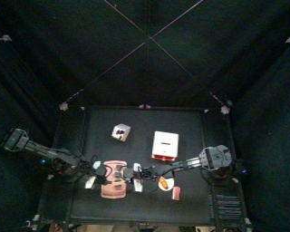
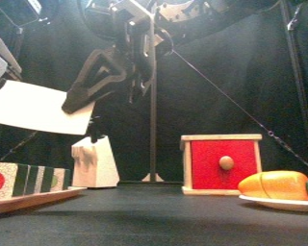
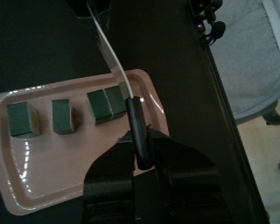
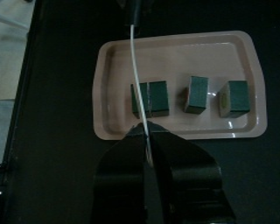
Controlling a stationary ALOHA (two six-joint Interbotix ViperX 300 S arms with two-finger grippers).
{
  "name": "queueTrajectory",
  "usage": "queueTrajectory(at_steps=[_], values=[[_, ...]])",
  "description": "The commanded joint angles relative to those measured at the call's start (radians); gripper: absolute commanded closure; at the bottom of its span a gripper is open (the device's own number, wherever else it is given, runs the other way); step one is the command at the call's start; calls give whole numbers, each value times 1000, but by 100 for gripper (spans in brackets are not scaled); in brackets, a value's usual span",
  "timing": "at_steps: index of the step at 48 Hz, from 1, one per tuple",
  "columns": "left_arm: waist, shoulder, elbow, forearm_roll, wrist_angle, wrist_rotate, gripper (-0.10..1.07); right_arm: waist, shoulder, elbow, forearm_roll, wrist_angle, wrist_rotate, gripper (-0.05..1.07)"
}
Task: Cut sushi roll
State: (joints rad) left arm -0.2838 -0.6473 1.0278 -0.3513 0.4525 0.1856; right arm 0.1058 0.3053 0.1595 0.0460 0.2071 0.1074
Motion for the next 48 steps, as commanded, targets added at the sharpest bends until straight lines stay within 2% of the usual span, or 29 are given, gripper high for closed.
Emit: queueTrajectory(at_steps=[1,8,16,25,29,34,40,48], values=[[12,-6,-63,58,54,-60,73,-21,-55,-14,-3,0,0,78],[5,-37,-66,233,101,-276,73,-23,-61,-9,0,0,0,78],[-71,-67,-28,453,98,-548,73,-20,-54,6,2,-3,0,78],[-156,-58,29,558,67,-755,73,-15,-41,20,0,-20,-2,78],[-170,-51,49,594,43,-804,72,-12,-31,21,-5,-23,-3,78],[-172,-35,69,607,17,-818,72,-9,-14,20,-5,-23,-2,78],[-179,3,83,586,-32,-818,73,6,5,17,-3,-25,-2,78],[-184,55,86,568,-46,-818,72,15,14,17,2,-25,-2,78]])
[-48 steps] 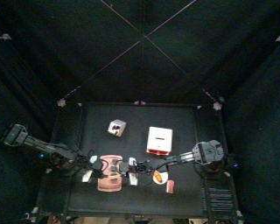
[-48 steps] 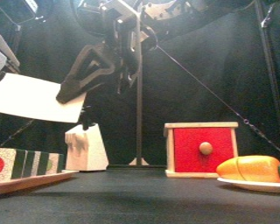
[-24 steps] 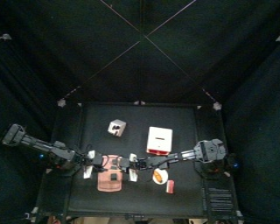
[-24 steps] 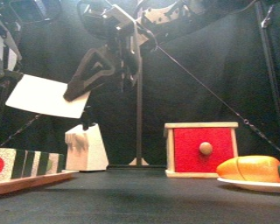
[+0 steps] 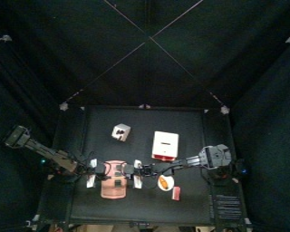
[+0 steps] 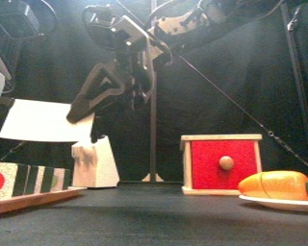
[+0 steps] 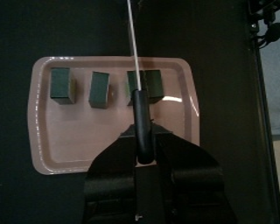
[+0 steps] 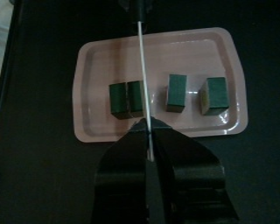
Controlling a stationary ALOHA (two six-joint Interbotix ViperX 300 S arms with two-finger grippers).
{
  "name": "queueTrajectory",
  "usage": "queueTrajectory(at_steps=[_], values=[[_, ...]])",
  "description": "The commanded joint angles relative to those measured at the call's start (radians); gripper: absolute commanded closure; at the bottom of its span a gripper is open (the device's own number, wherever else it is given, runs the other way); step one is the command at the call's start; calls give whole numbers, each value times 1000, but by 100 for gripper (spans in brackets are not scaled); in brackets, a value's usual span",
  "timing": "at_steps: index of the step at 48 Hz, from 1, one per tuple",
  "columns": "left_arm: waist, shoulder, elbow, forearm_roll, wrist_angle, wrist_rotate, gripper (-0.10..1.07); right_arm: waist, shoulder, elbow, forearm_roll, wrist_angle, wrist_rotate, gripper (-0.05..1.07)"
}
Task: Cut sushi roll
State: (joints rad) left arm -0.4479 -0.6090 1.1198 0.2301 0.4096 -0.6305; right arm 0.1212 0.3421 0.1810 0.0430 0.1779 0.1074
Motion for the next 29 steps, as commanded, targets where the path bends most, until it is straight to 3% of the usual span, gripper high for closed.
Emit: queueTrajectory(at_steps=[1,29], values=[[-20,21,-6,-14,-5,-2,73,0,-21,-3,5,5,-2,78],[-52,32,8,-83,-12,-2,73,9,9,-9,6,5,0,78]])
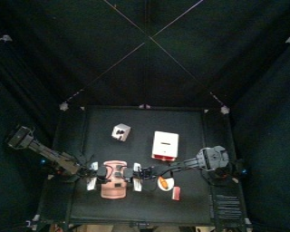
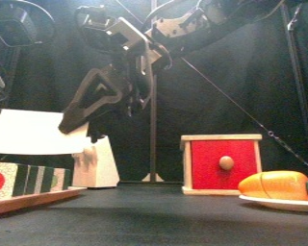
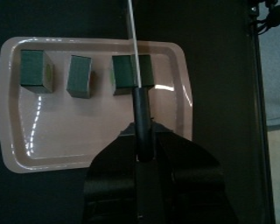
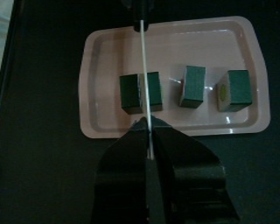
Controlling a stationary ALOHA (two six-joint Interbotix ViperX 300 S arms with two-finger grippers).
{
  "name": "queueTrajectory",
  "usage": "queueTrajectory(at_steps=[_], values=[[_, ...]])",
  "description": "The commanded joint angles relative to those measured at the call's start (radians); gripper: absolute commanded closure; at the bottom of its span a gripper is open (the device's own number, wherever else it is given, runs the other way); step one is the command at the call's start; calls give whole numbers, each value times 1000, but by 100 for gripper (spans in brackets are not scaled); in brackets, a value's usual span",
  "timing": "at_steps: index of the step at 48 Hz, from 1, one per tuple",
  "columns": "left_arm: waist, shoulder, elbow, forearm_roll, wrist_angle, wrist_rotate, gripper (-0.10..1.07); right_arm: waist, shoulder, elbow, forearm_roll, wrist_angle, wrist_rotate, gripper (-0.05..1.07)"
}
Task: Cut sushi roll
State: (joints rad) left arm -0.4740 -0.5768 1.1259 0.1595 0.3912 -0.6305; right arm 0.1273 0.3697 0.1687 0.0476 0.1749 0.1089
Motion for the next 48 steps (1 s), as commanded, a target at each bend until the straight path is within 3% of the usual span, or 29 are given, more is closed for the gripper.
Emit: queueTrajectory(at_steps=[1,48], values=[[-26,0,2,-12,5,-2,73,3,-18,3,0,9,-2,78],[-28,15,23,-71,3,-2,73,9,9,-8,2,8,-2,78]])
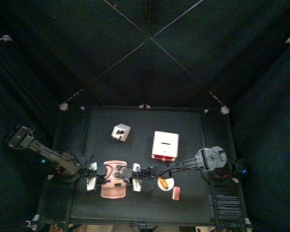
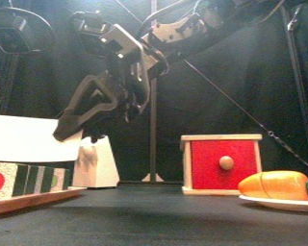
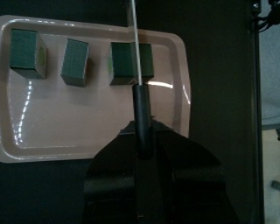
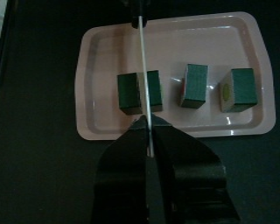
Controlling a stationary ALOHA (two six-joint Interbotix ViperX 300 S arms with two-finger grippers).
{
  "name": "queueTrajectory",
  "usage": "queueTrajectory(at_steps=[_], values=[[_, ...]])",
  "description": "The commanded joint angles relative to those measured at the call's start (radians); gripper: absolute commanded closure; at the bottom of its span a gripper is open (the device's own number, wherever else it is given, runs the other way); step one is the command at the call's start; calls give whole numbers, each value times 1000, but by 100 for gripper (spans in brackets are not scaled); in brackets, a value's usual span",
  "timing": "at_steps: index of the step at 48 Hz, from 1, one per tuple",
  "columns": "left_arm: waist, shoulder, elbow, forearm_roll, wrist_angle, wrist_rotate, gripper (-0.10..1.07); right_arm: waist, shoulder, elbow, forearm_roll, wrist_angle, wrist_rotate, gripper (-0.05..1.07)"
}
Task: Cut sushi roll
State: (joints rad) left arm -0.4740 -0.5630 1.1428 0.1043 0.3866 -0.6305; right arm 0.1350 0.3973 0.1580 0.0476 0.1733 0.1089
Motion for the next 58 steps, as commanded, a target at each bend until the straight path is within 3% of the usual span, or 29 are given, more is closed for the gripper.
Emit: queueTrajectory(at_steps=[1,58], values=[[-28,3,6,-15,8,-2,73,3,-18,5,0,11,-2,78],[-28,54,23,-18,-35,-2,73,11,12,-2,2,14,-2,78]])
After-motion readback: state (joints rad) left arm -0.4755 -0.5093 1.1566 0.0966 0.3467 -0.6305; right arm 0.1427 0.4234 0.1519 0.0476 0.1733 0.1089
